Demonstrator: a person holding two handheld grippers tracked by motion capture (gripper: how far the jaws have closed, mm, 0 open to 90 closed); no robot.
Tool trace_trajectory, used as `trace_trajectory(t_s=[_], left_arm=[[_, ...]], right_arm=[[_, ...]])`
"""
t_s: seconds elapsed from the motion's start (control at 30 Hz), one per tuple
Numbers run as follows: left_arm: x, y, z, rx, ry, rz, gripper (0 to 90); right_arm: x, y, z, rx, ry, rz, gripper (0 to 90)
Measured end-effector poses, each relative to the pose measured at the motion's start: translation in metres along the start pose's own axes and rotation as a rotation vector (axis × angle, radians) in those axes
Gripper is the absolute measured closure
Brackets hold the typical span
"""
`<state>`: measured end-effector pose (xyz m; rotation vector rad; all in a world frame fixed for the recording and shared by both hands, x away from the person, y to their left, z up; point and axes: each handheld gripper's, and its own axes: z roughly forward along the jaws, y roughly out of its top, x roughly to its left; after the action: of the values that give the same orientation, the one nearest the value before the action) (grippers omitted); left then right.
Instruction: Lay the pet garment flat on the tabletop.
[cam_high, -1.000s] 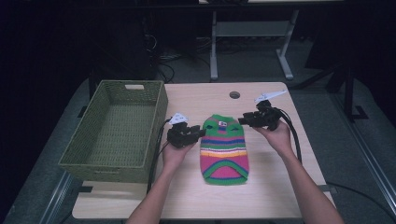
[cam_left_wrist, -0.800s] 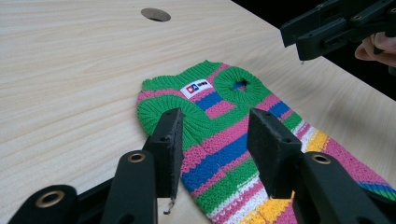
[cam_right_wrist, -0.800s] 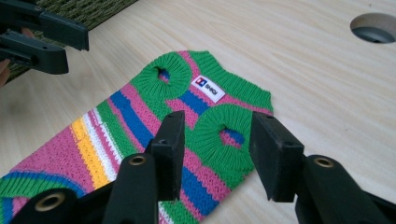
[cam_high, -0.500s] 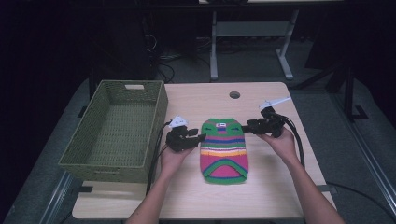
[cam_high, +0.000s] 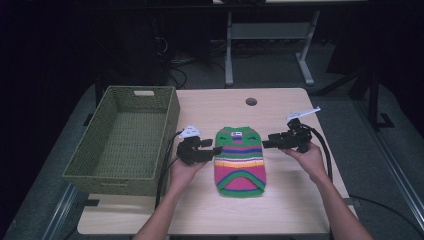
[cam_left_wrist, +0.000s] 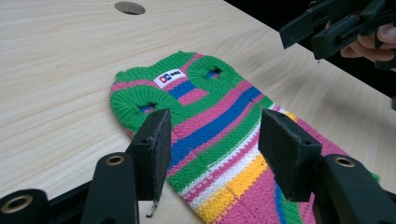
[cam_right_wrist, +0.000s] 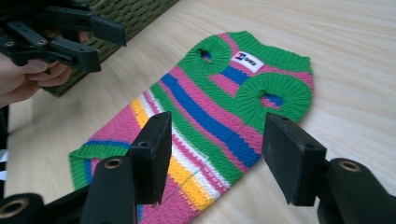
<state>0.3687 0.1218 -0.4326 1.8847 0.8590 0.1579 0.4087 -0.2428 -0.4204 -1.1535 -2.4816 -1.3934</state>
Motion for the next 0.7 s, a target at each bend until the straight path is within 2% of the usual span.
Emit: trace_trajectory(t_s=[0.43, 0.7], left_arm=[[-0.004, -0.01, -0.007, 0.011, -0.032, -0.011, 37.7], [-0.009, -0.009, -0.012, 0.012, -0.049, 0.0, 36.8]], right_arm=[[0.005, -0.009, -0.011, -0.001, 0.046, 0.006, 39.2], [0.006, -0.015, -0.017, -0.003, 0.05, 0.003, 37.8]])
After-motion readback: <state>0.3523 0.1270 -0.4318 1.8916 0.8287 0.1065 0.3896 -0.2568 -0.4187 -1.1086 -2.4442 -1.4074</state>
